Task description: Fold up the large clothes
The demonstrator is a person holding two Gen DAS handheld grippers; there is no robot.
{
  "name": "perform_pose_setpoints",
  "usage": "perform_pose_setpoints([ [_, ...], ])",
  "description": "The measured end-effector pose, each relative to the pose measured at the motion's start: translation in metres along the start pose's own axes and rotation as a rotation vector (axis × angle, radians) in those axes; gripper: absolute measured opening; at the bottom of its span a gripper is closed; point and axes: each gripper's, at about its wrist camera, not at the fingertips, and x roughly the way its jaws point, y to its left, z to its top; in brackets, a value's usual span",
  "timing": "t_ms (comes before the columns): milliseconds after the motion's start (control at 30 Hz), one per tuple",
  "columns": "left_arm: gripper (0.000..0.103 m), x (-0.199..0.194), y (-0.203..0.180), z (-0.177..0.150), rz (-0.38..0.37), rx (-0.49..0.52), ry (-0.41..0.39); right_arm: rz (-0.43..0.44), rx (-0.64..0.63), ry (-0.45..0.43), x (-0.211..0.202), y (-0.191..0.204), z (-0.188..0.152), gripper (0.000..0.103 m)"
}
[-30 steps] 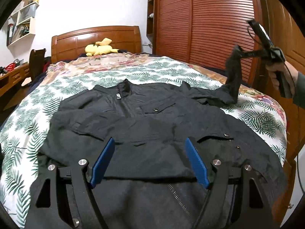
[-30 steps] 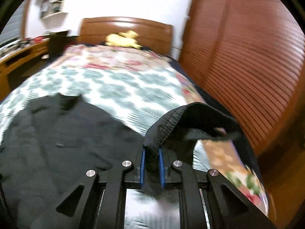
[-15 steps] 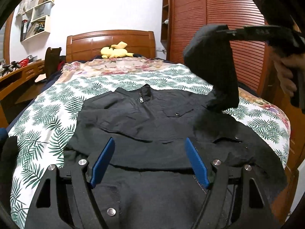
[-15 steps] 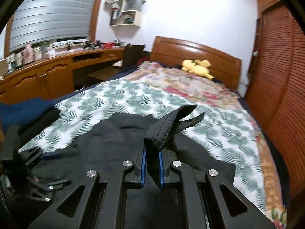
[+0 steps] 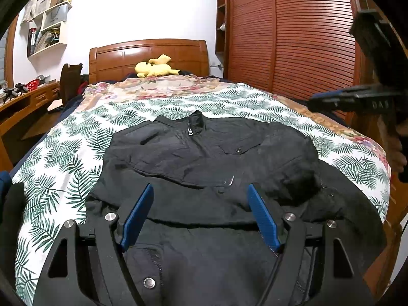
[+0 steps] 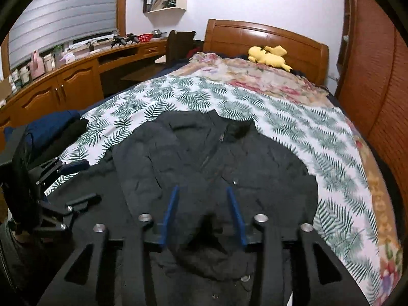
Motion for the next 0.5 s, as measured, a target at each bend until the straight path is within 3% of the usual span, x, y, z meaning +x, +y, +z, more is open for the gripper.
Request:
perform_pose_setpoints([
  [500,0.077,0.011,-0.014,-0.002,-0.012,0.021,0.022,-0.115,0.163,0.136,0.047,-0.031,-0.075,0.045],
])
